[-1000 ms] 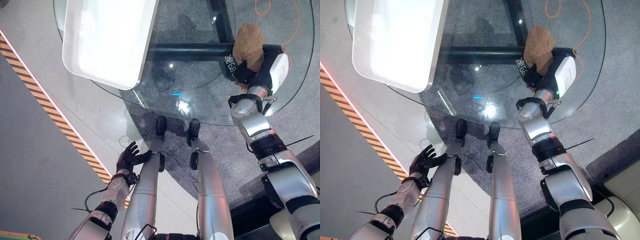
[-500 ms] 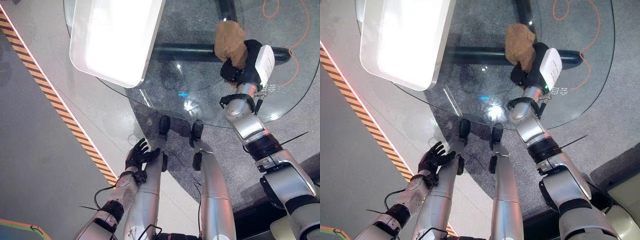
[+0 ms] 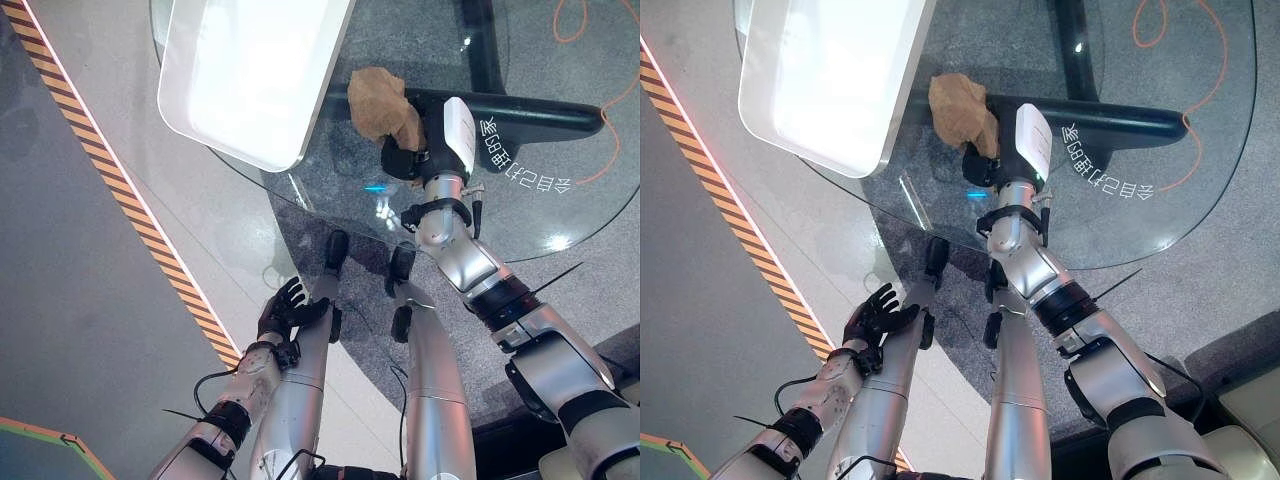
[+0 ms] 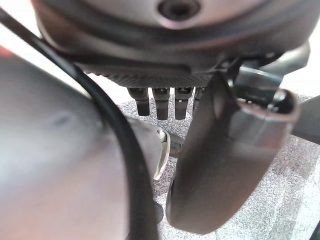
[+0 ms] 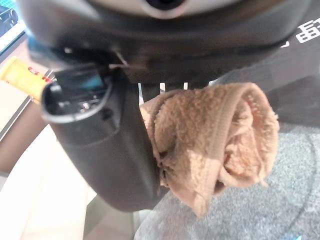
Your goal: Wipe the table with a cloth and put it in the basket.
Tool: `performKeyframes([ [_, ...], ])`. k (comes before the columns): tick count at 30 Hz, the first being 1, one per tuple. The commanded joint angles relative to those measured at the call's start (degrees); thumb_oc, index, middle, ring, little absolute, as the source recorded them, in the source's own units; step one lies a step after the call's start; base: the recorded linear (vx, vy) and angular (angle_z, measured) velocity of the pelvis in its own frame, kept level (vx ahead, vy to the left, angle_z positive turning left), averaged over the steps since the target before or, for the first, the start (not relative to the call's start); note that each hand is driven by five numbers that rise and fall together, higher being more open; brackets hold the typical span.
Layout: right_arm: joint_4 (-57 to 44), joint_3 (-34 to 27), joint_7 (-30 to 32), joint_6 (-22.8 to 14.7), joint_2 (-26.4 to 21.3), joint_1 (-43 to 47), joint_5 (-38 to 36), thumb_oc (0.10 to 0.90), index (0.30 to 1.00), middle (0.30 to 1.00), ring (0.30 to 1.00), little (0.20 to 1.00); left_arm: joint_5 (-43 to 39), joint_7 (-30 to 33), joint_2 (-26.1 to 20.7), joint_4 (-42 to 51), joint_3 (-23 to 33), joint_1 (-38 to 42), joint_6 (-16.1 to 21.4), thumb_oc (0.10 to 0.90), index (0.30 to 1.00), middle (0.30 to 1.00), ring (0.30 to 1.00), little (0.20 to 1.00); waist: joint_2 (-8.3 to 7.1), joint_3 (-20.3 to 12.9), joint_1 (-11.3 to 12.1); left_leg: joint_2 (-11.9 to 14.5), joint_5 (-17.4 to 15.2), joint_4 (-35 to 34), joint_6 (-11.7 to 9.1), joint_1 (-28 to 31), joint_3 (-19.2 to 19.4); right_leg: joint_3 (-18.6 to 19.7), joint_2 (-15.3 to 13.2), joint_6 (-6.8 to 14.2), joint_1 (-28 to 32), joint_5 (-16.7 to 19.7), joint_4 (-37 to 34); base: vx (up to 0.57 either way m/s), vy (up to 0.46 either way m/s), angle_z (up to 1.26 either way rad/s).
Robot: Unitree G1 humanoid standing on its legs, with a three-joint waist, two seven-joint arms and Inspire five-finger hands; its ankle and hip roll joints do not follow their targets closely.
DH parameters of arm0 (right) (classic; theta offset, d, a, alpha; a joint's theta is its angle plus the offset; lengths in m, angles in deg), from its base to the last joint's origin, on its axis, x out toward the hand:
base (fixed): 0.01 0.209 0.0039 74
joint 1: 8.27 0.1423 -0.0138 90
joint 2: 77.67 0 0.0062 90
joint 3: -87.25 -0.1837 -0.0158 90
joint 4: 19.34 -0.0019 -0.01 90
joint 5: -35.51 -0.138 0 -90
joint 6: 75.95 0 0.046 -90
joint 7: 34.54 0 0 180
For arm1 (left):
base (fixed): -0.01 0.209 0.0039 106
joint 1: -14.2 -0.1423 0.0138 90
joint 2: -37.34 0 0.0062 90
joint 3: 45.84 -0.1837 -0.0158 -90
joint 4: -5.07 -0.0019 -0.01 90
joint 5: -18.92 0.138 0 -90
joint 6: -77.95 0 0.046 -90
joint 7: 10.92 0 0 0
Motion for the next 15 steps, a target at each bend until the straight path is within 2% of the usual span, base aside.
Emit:
performKeyframes([
  [1, -8.0, 5.1, -6.4, -3.7, 3.1, -2.6, 1.5, 0.1, 0.3, 0.3, 0.3, 0.2, 1.1, 0.9, 1.7, 3.4, -2.8, -10.5, -1.0, 0.8, 0.9, 0.9, 0.9, 0.9, 1.89, -0.6, 0.9, -4.0, -4.6, 4.0, 4.7, 0.0, 2.4, 1.5, 1.4, 3.3, -0.3, 5.8, -6.5, 0.0, 0.0, 0.0],
  [7, -9.3, 5.3, -4.8, -2.6, 2.8, -3.1, 0.0, 0.1, 0.3, 0.3, 0.3, 0.2, 0.7, 1.1, 0.8, 4.4, -2.9, -10.4, -1.7, 0.8, 0.9, 0.9, 0.9, 0.9, 1.73, -0.6, 0.9, -3.9, -4.5, 4.0, 4.7, -0.1, 2.5, 1.5, 1.4, 3.3, -0.2, 5.9, -6.6, 0.0, 0.0, 0.0],
  [10, -8.9, 4.7, -4.0, -3.3, 2.3, -3.1, -1.2, 0.1, 0.3, 0.3, 0.3, 0.2, 1.0, 0.9, 0.7, 4.5, -2.7, -10.7, -1.7, 0.8, 0.9, 0.9, 0.9, 0.9, 1.7, -0.6, 1.0, -3.8, -4.5, 4.1, 4.8, -0.3, 2.4, 1.6, 1.5, 3.2, -0.3, 5.9, -6.7, 0.0, 0.0, 0.0],
  [12, -8.8, 4.5, -4.7, -3.8, 2.0, -3.2, -1.4, 0.1, 0.3, 0.3, 0.3, 0.2, 1.1, 0.8, 0.8, 4.1, -2.7, -10.9, -1.4, 0.8, 0.9, 0.9, 0.9, 0.9, 1.61, -0.6, 0.9, -3.8, -4.6, 4.2, 4.8, -0.5, 2.4, 1.6, 1.5, 3.3, -0.5, 6.0, -6.8, 0.0, 0.0, 0.0],
  [15, -10.3, 4.9, -11.0, -5.3, 1.5, -3.2, 0.7, 0.1, 0.3, 0.3, 0.3, 0.2, 1.7, 0.8, 0.9, 3.8, -2.6, -11.3, -1.0, 0.8, 0.9, 0.9, 0.9, 0.9, 1.31, -0.6, 0.8, -3.9, -4.6, 4.0, 4.7, -0.4, 2.3, 1.6, 1.5, 3.4, -0.5, 6.1, -6.9, 0.0, 0.0, 0.0],
])
